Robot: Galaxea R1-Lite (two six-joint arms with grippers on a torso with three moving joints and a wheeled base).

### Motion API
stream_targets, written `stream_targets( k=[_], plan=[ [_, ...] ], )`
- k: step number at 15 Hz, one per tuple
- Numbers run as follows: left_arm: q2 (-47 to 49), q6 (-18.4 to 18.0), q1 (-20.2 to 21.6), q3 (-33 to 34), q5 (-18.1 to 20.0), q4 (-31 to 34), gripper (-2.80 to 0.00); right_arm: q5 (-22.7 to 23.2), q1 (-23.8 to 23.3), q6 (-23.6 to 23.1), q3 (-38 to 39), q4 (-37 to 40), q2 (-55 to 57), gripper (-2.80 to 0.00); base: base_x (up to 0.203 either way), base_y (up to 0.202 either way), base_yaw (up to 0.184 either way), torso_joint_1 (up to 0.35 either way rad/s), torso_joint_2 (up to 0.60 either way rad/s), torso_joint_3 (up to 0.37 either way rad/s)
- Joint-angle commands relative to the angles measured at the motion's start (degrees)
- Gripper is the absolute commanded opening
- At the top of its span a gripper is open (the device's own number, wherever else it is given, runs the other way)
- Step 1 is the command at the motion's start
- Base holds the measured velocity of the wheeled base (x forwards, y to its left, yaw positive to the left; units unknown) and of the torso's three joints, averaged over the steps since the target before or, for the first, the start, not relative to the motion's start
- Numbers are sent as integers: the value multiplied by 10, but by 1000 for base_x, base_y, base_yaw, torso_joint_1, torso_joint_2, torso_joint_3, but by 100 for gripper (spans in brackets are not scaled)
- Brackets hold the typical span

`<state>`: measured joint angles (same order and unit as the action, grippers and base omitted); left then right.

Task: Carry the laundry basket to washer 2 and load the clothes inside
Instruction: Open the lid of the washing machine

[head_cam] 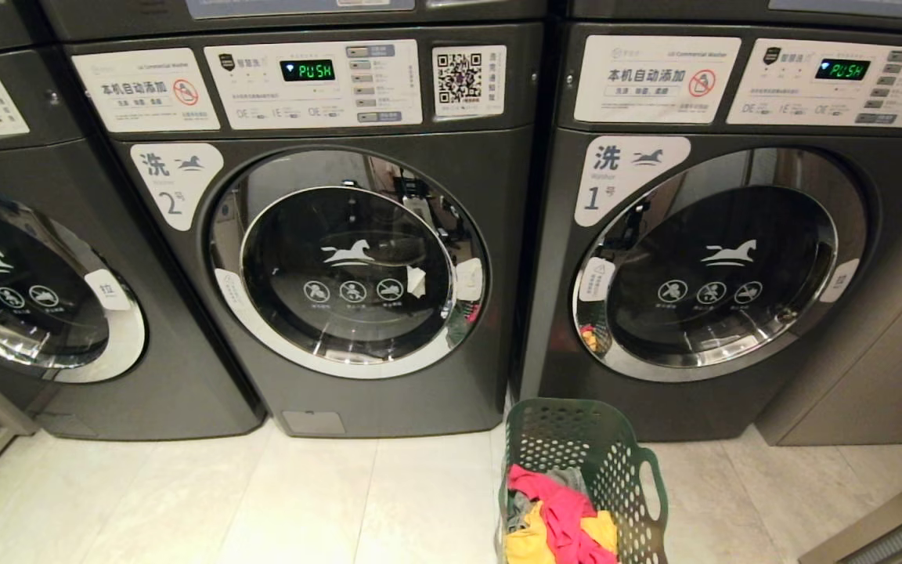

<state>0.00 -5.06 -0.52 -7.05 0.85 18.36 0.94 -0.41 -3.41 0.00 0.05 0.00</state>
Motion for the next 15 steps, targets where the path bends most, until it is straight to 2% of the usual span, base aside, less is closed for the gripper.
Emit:
stream_targets(
  k=[1, 15],
  plan=[
    [0, 0, 0, 0, 0, 1, -280, 0, 0, 0, 0, 0, 1, -280, 0, -194, -5, 4, 5, 5],
    [0, 1, 0, 0, -1, 1, -280, -1, 0, 1, 0, 1, 0, -280, 0, -195, 1, 3, 3, 1]
  ],
)
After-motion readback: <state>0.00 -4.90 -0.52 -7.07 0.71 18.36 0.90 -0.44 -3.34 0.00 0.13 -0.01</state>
